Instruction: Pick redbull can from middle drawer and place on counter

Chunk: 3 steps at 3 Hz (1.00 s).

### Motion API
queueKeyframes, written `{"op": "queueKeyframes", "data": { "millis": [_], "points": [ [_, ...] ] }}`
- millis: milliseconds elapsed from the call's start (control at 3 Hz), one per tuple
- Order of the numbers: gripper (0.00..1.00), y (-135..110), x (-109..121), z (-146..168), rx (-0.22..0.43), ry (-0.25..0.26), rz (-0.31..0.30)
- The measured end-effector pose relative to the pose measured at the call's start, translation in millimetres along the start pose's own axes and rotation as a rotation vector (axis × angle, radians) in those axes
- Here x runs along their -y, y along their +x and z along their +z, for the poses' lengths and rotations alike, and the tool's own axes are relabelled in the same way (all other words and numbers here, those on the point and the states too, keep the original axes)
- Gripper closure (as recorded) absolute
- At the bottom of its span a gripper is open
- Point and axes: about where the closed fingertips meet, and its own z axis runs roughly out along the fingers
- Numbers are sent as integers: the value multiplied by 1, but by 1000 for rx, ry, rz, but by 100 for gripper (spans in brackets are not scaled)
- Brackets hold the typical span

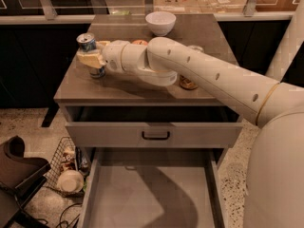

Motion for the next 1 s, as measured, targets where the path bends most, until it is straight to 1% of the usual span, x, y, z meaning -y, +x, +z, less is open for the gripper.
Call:
{"op": "queueKeyframes", "data": {
  "millis": [1000],
  "points": [
    [13, -2, -6, 5, 3, -11, 0]
  ]
}}
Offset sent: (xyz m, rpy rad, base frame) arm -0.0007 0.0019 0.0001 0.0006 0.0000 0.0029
